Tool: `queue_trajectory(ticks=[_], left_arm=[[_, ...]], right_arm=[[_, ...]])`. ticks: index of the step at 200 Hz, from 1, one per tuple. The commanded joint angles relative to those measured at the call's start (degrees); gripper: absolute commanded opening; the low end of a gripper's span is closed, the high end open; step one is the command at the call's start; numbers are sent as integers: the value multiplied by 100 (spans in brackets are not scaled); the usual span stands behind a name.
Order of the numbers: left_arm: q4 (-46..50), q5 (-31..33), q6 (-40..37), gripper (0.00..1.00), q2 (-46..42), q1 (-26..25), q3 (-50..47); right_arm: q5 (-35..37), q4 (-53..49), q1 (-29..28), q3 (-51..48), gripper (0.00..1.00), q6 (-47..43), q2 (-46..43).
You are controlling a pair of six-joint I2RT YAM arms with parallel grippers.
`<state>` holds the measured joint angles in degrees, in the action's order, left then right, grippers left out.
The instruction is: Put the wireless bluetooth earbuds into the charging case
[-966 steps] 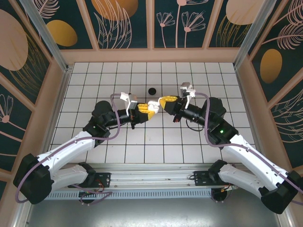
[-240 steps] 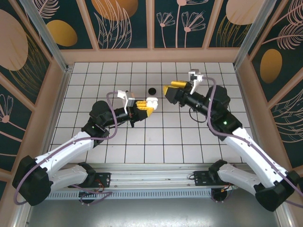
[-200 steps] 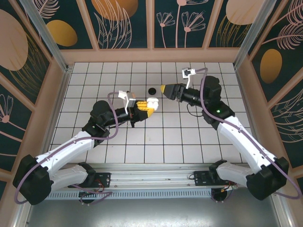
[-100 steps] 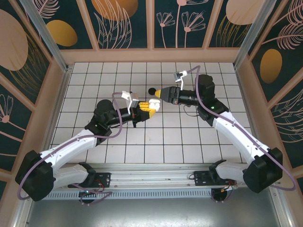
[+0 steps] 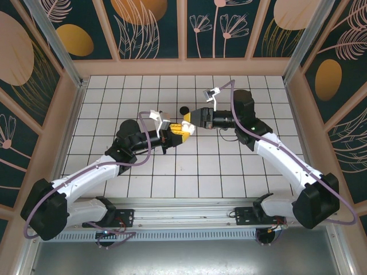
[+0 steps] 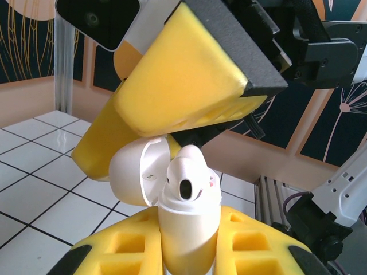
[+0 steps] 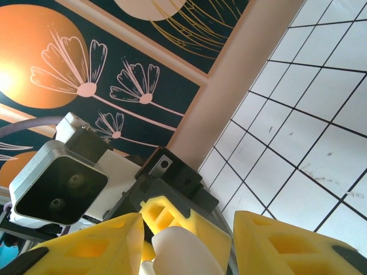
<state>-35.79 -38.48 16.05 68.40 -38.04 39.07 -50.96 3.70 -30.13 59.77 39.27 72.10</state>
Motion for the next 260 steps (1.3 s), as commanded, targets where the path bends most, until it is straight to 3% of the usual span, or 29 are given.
queue_trajectory(ticks=[1,43,90,144,180,260], left_arm=[[-191,25,-111,0,41,-18,110],[-138,194,-100,0,42,-8,-5],[-315,293,175,0,48,133,-179],[-637,15,607,0,67,343,-253],[-596,-267,630,0,162,352,-182],[-675,-701,934,0,456,357,101]], right_arm=[[-152,-28,-46,229,44,-206,-42],[-83,-119,-37,287,43,-437,-188],[147,215,45,52,33,-590,-758],[899,152,235,-308,31,-920,-1495],[1532,-181,217,-344,38,-1087,-1295],[1272,-32,-268,-227,42,-1456,-296]])
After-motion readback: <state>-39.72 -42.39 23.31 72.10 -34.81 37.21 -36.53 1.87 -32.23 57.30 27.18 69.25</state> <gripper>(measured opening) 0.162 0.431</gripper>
